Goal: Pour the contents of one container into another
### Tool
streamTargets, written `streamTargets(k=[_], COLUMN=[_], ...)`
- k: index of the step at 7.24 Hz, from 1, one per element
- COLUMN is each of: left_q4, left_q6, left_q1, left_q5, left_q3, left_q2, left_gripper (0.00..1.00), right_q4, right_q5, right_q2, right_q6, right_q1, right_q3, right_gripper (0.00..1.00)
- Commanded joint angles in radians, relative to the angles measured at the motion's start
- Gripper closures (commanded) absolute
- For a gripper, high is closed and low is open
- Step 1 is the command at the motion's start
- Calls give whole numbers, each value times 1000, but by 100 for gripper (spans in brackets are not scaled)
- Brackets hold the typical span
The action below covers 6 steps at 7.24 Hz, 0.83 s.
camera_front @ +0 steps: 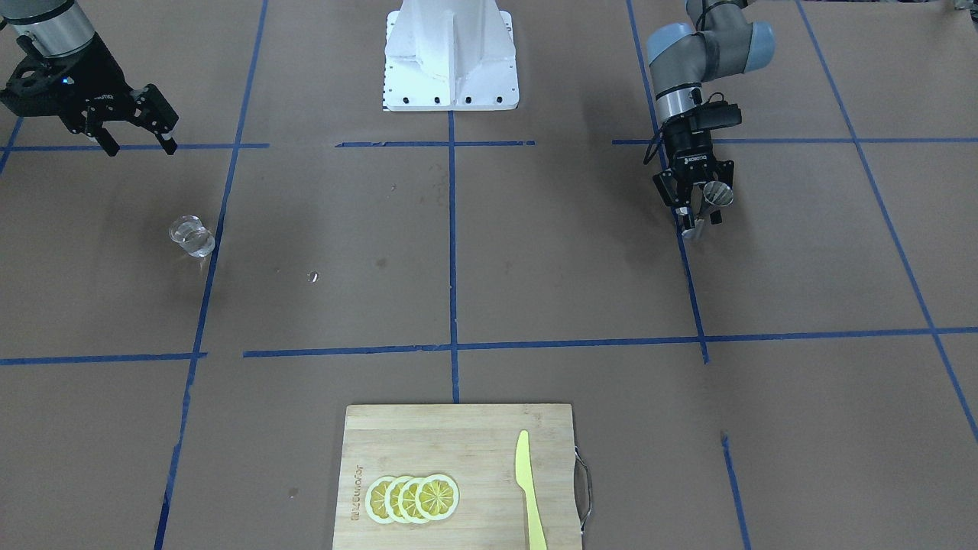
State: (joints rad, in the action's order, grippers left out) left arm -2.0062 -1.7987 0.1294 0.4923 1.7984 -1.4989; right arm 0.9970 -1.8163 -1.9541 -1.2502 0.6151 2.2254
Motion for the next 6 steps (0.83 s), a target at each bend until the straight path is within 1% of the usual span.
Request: streamTargets(k=[1,2,3,4,5,6], left_q4=[0,-2,-6,-12,-57,-154], left_q6=[-7,-19,-5,54,132,215], left_q1=[4,6,16,22,38,51], left_q5=[-3,-3,2,6,8,8], left_q3=[-10,-16,16,86,129,137], left_q2=[-17,-32,-34,-28,-34,-34], left_gripper=[88,100,100,100,100,100], right_q4=[0,0,0,-1,-1,-1], right_q5=[0,0,0,30,107,253], right_q2=[0,-5,-3,-3,-3,-3], right_q6=[0,0,0,-5,-24,-88], right_q1=[0,-2,-2,-12,-72,-191], right_q3=[-3,-3,-3,-1,-3,-3], right_gripper=[0,0,0,0,0,0])
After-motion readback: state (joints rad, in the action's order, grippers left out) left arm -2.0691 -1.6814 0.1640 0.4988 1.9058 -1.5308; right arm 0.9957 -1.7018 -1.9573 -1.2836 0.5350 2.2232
